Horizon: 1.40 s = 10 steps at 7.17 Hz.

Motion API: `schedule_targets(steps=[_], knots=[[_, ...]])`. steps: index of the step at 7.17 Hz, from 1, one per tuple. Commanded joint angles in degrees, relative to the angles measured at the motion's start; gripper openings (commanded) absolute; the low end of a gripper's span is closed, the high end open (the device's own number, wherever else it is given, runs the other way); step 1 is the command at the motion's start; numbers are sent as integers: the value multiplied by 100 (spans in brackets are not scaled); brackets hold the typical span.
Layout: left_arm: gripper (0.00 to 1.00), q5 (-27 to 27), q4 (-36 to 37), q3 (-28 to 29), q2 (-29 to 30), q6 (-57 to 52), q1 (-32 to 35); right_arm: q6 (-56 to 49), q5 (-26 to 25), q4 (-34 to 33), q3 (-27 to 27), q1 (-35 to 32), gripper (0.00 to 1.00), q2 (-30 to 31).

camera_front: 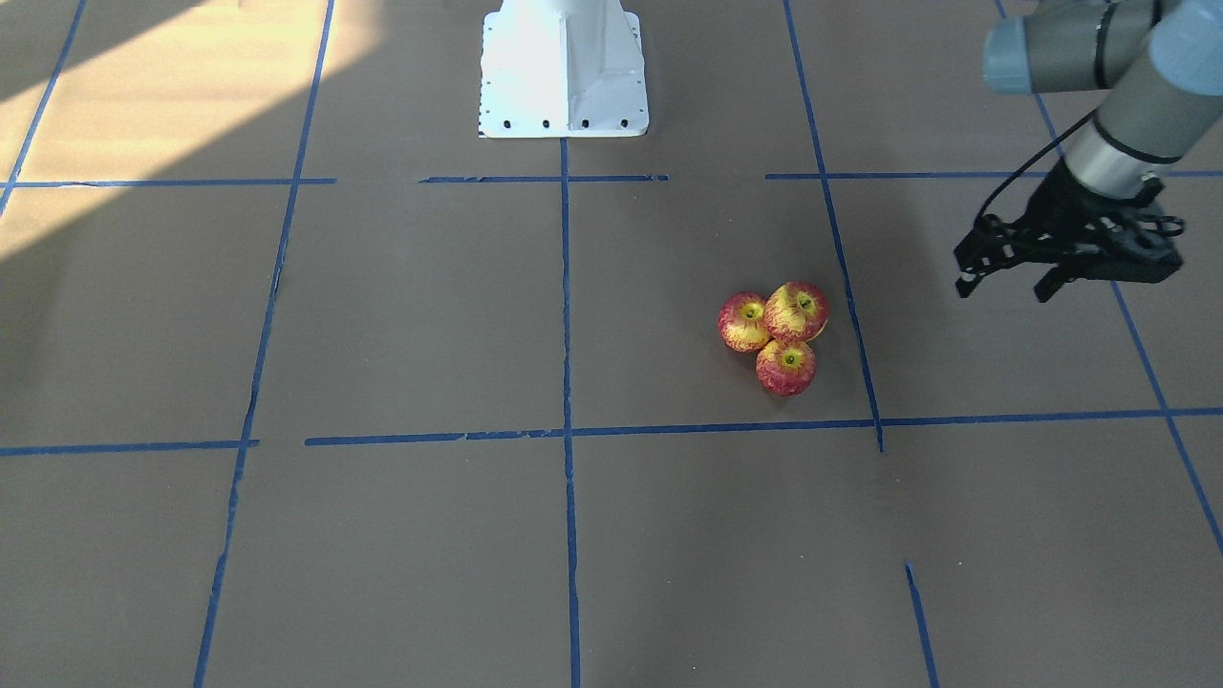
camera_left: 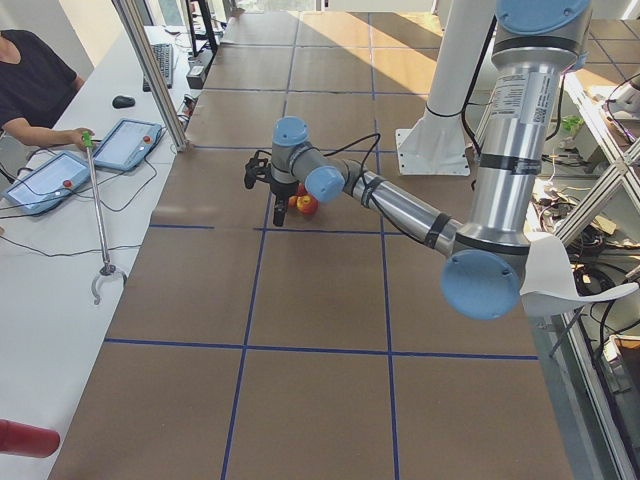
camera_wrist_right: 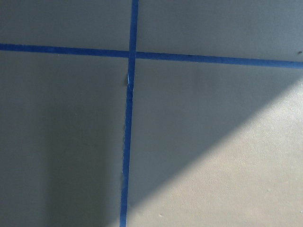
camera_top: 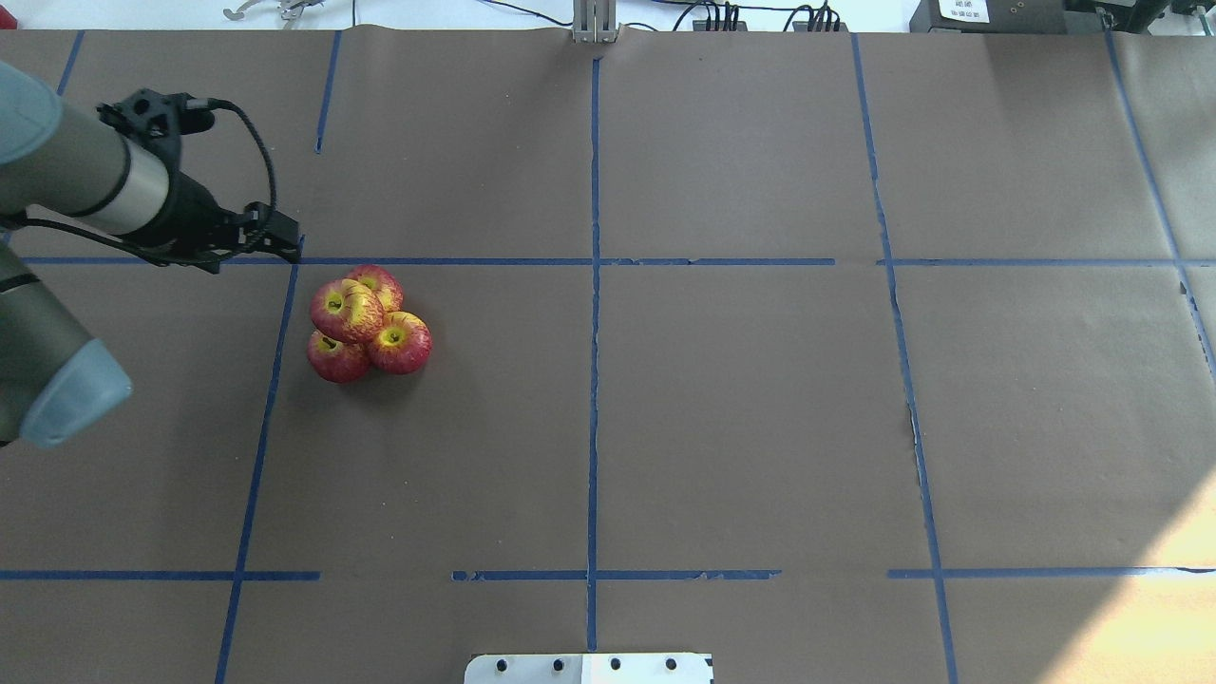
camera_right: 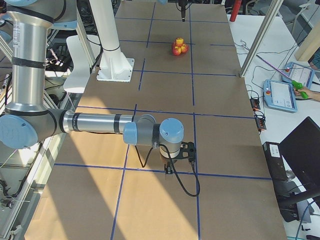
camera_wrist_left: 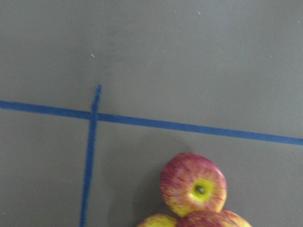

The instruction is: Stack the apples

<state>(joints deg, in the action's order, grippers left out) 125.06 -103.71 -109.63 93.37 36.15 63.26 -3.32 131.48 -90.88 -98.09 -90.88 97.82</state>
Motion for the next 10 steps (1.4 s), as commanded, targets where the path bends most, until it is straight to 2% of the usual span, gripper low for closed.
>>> schedule_targets(steps=[1, 2, 4, 5, 6, 7, 10], knots=[[100, 335, 35, 160, -739, -2034, 1140, -2, 0, 0, 0, 0, 100, 0], [100, 335, 157, 413, -819, -2781, 1658, -2, 0, 0, 0, 0, 100, 0], [100, 344, 884, 897, -733, -4328, 2722, -2, 0, 9, 0, 0, 100, 0], [100, 344, 1219, 1004, -680, -4518, 2875, -2, 0, 0, 0, 0, 100, 0], [100, 709, 1779, 1248, -488, -4529, 2894, -2, 0, 0, 0, 0, 100, 0], [100, 922, 1897, 1199, -599, -4555, 2885, -2, 0, 0, 0, 0, 100, 0], [100, 915, 1855, 1267, -706, -4494, 2877, -2, 0, 0, 0, 0, 100, 0]])
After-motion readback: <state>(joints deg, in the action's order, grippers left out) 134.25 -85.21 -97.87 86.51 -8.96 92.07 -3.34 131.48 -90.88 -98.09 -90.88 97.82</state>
